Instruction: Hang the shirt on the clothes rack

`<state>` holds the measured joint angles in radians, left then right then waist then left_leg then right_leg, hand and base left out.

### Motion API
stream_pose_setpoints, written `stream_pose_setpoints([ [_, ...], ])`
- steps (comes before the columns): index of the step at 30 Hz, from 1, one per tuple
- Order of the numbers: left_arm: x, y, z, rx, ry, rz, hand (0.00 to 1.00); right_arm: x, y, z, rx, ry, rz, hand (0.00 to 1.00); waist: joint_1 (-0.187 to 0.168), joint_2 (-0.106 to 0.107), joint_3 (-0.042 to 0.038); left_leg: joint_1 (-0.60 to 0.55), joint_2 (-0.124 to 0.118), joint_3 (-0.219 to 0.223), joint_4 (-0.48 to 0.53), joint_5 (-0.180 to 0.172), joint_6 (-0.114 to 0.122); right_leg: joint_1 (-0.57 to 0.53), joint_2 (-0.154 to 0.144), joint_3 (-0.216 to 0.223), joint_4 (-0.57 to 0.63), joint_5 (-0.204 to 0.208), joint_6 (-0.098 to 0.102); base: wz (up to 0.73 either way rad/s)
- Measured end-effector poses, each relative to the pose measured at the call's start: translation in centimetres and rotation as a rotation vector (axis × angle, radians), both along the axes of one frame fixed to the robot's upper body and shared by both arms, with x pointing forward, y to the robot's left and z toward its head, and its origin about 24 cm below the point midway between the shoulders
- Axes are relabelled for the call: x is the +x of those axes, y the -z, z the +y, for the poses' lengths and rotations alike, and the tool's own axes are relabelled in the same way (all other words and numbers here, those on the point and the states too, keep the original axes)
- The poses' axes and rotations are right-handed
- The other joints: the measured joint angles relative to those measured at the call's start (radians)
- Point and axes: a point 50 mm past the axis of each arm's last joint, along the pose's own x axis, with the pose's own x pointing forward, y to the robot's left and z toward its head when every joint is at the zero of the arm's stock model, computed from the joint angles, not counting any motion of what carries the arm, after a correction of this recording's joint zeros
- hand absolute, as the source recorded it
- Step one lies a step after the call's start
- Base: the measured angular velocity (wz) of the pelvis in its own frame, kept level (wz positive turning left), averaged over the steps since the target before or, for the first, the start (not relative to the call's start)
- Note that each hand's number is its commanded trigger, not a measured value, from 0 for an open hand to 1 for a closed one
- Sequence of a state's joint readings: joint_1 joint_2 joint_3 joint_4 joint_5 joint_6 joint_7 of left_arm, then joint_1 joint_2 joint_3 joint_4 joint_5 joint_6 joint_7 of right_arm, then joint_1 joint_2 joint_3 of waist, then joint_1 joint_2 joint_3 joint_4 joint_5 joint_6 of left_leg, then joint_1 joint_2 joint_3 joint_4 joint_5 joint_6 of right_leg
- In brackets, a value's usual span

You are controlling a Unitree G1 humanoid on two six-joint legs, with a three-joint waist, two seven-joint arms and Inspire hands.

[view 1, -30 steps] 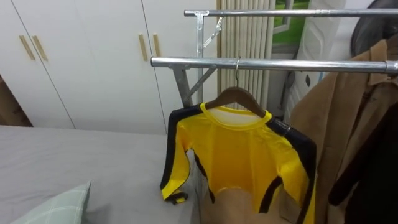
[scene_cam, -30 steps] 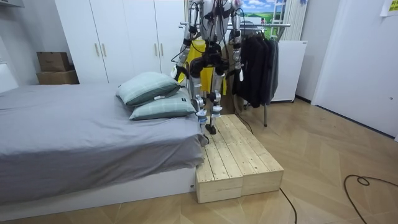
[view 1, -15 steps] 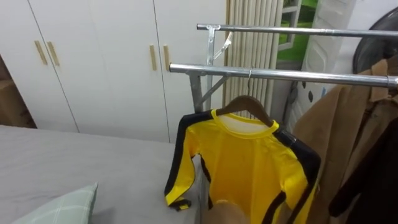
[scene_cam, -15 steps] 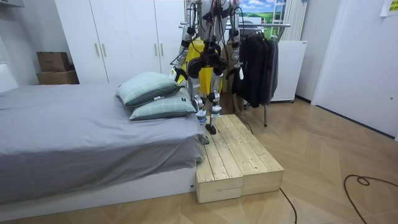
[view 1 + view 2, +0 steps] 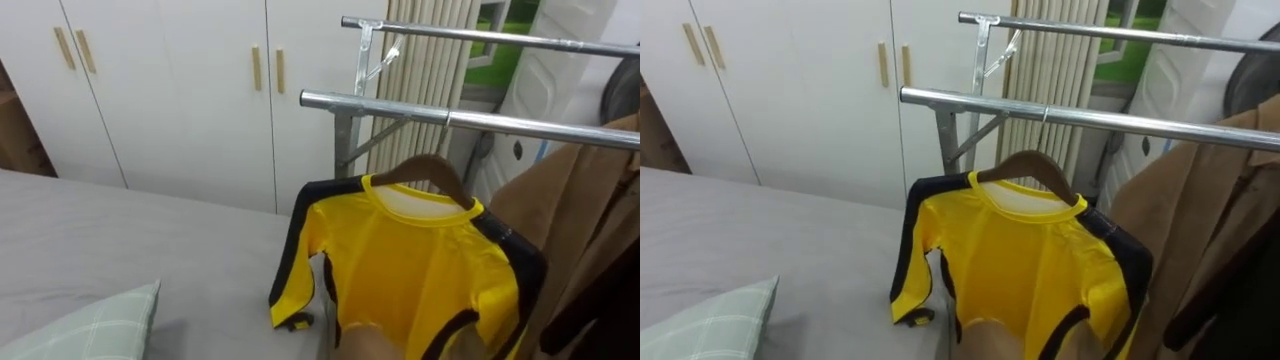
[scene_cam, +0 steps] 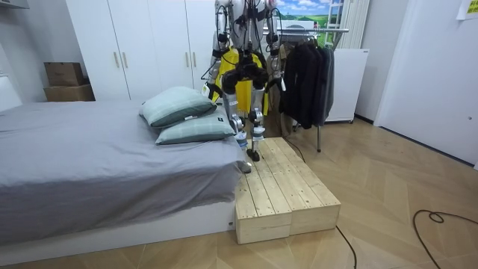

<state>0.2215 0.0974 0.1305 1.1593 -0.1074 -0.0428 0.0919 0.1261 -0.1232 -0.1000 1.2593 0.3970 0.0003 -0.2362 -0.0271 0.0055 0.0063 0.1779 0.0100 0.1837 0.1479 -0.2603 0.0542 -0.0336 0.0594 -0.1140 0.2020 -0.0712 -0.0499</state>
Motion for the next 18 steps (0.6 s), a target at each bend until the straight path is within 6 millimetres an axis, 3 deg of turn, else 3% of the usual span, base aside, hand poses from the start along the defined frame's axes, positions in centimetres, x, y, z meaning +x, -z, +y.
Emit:
stream_pose_setpoints([
  [4,-0.02,0.05,-0.27,-0.007,-0.006,-0.002,0.0,-0.06,0.06,0.11,0.012,-0.002,0.005,0.0,0.002,0.008,0.0042,-0.001,0.001,0.0,-0.007,-0.003,0.003,-0.004,0.0,-0.002,0.002,-0.008,0.003,0.0],
  [18,0.13,0.09,-0.37,-0.008,-0.007,0.002,0.0,0.43,0.31,0.91,0.154,0.036,-0.081,0.0,0.005,0.003,-0.0004,-0.005,0.001,-0.008,-0.013,-0.005,0.0,-0.017,0.001,-0.001,0.021,-0.025,0.002,0.0],
])
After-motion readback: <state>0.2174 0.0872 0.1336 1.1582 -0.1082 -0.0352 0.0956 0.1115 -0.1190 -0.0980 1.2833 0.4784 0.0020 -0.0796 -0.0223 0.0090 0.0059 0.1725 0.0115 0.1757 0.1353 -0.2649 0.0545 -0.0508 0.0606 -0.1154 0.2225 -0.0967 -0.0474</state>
